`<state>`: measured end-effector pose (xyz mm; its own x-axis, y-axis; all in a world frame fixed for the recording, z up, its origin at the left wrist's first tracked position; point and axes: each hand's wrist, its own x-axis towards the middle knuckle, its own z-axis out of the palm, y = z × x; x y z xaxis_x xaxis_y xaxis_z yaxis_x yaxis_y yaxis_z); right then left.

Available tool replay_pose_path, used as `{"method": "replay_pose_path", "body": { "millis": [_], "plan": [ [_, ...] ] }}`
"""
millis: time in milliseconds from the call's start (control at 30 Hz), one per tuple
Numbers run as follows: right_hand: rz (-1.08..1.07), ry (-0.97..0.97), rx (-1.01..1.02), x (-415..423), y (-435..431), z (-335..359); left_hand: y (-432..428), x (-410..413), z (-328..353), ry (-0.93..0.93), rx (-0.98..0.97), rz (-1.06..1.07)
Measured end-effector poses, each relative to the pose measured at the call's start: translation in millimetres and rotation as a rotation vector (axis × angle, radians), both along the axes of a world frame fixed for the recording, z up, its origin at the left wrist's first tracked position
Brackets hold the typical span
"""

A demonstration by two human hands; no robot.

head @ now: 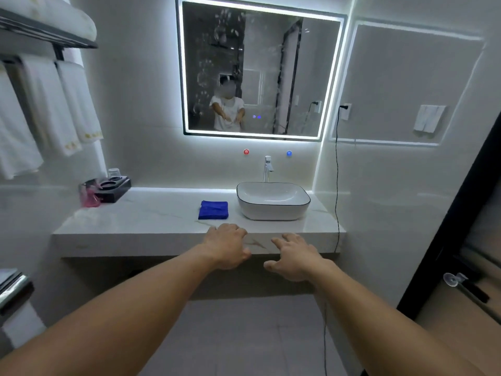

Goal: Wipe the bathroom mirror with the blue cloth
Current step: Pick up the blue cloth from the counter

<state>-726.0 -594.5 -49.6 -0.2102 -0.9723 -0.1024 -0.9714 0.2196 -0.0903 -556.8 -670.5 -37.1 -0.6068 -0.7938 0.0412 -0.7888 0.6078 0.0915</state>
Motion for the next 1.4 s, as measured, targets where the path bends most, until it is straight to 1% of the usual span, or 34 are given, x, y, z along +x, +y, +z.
{"method": "replay_pose_path", "body": {
  "millis": [133, 267, 400, 567, 733, 900, 1033, 1200, 1300, 1400],
  "plan": [
    [0.047, 0.003, 0.016, -15, -64, -4, -59, -16, -6, -0.009, -0.009, 0.015],
    [0.045, 0.016, 0.020, -31, -135, 0, -129, -30, -7, -0.004, -0.018, 0.009],
    [0.078, 0.067, 0.014, -39, -204, 3, -195, -34, -4, 0.000, 0.006, 0.045],
    [0.121, 0.036, 0.013, -44, -285, -4, -267, -37, -10, 0.006, 0.015, 0.089],
    [0.146, 0.028, 0.031, -51, -369, -19, -329, -44, -21, 0.024, 0.071, 0.151],
    [0.227, -0.010, 0.043, -59, -454, -32, -403, -53, -30, 0.006, 0.104, 0.224],
    [0.286, -0.031, 0.061, -72, -522, -30, -461, -68, -32, 0.010, 0.125, 0.287],
    [0.351, -0.017, 0.067, -85, -589, -29, -521, -82, -36, -0.003, 0.131, 0.328],
    [0.376, -0.009, 0.106, -86, -619, -39, -550, -84, -46, -0.038, 0.165, 0.332],
    [0.372, -0.011, 0.127, -86, -652, -49, -585, -84, -58, -0.027, 0.163, 0.340]
  ]
}}
